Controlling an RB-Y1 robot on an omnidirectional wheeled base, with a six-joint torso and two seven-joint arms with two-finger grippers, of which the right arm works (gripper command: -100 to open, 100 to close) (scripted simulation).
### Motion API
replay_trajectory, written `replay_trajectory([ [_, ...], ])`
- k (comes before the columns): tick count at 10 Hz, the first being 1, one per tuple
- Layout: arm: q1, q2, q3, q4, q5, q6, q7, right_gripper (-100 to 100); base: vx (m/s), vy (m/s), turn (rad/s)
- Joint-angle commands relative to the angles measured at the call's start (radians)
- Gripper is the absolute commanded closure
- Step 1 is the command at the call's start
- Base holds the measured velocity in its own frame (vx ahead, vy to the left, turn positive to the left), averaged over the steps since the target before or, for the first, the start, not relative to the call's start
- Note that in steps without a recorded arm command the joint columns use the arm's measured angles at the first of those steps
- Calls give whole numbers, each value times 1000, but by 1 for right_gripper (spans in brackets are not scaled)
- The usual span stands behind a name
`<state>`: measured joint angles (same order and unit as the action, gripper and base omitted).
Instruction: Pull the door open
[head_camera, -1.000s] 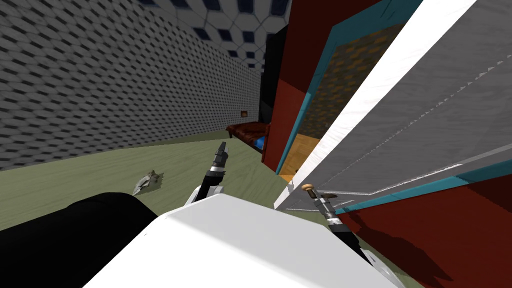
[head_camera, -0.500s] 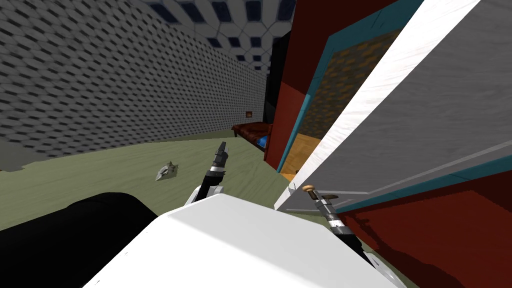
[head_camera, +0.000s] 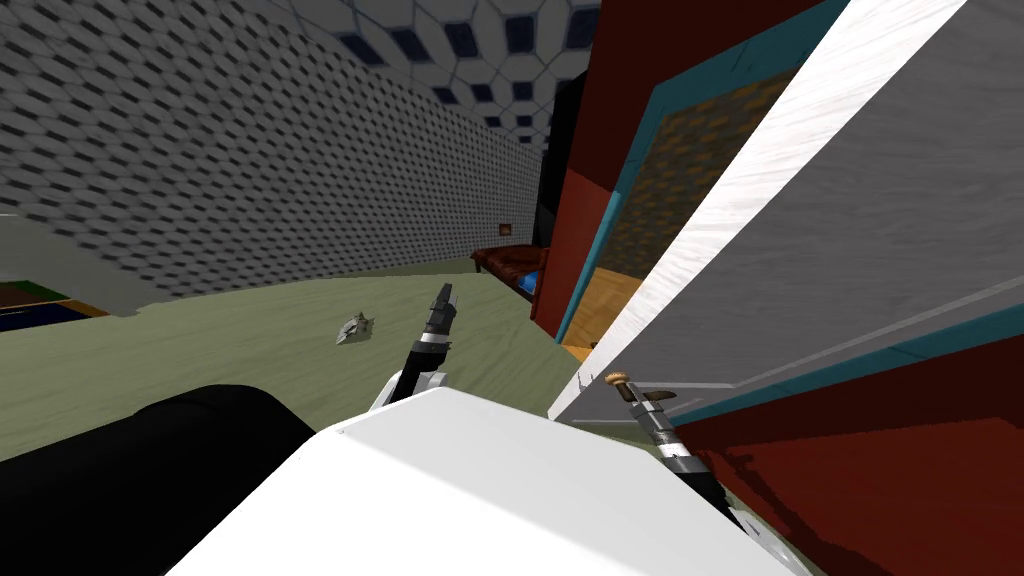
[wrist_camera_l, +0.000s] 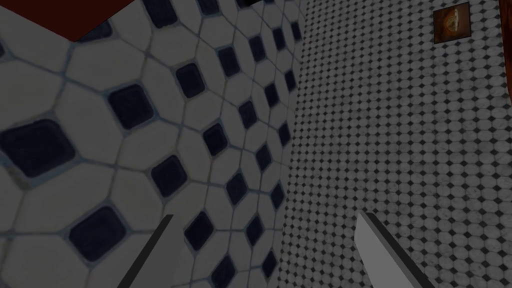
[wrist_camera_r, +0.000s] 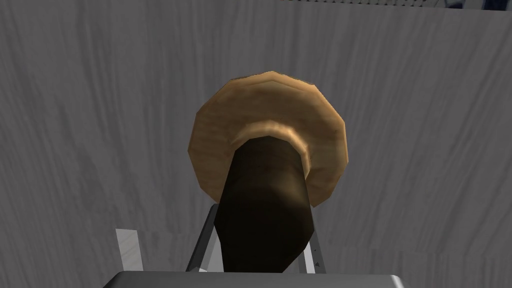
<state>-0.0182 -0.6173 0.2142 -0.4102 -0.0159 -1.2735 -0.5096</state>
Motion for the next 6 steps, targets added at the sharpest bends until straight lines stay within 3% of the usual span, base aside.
replay_trajectory([
  [1, -1, -2, 0, 4, -1, -5, 0, 100, -209, -108, 213],
  [6, -5, -6, 3, 21, -3, -21, -1, 100, -187, -94, 160],
])
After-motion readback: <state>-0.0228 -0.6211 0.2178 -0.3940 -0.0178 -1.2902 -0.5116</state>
